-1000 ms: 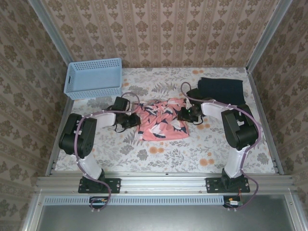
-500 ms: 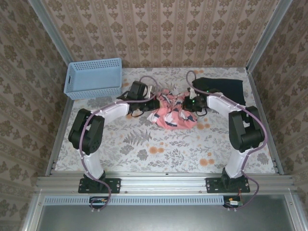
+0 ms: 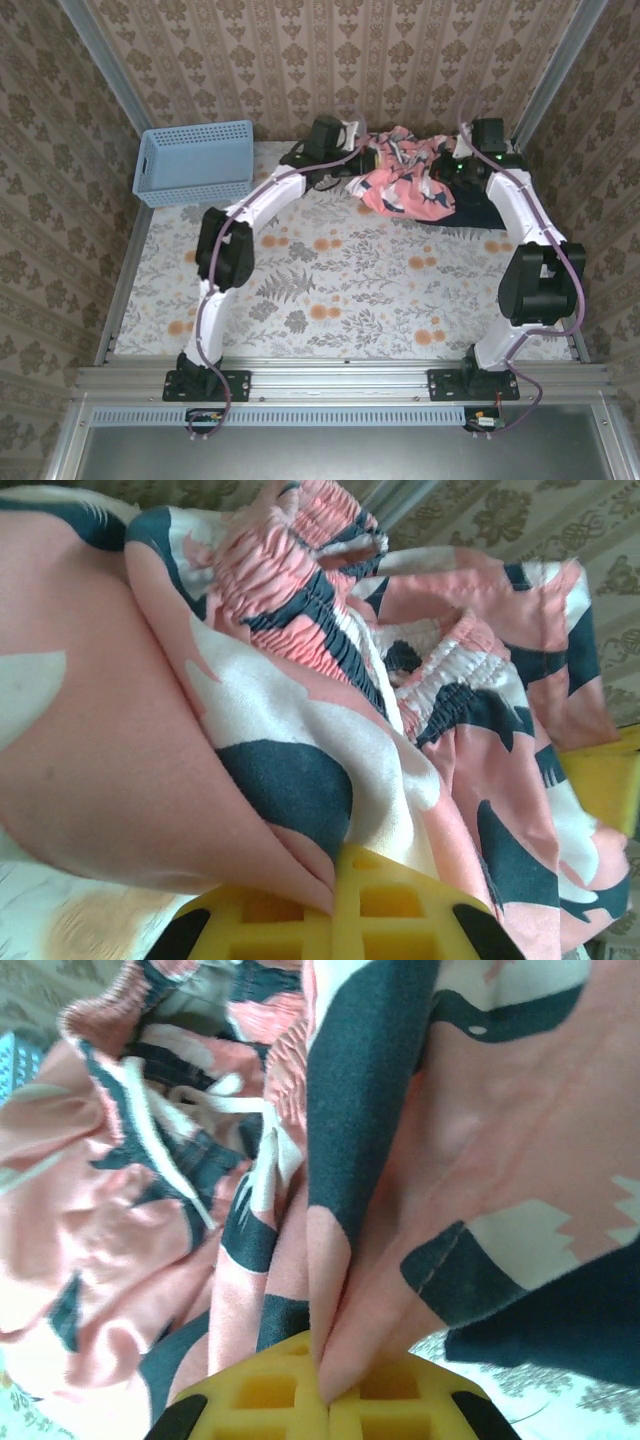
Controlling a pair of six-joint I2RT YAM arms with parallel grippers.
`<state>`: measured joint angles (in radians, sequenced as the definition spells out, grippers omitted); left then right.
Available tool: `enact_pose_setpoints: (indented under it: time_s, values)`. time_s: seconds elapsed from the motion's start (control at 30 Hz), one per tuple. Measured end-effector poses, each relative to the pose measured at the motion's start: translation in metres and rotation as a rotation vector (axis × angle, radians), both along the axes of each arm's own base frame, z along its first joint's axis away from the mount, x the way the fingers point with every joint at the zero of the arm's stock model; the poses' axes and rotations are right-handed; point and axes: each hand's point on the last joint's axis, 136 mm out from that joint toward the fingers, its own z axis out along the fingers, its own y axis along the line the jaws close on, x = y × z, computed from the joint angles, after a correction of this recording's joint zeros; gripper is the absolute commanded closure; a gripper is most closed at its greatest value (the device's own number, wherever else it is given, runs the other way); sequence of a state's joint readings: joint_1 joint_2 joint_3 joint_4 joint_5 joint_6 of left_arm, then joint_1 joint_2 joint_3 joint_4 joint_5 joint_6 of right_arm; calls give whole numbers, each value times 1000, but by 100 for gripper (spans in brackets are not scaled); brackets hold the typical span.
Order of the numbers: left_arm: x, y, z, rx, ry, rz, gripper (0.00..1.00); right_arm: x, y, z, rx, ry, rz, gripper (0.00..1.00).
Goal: Fold and stack the mixed laundry pile
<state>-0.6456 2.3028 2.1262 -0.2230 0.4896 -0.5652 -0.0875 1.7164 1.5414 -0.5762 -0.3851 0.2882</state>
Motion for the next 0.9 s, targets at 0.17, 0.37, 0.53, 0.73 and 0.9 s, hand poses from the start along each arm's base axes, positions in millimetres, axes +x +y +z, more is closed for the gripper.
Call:
enact_pose_setpoints:
  time_s: [0.17,0.37,0.53,0.73,0.9]
  values:
    - [9,-52,-10,-52,-18,-46,100,14,-53,5,-7,-13,-69,97]
    - [13,-85,-55,-103,66,-33,100,24,-120,-23,-2,43,-159,96]
    - [17,-96,-90,-114,111,15,100,24,-151,-52,-16,117,-192,96]
    - [29,-102,-100,-165,111,66,97,16,-178,-83,-19,185,-249,94]
    - [34,-102,-113,-185,139,92,75,12,-199,-108,-40,230,-307,74]
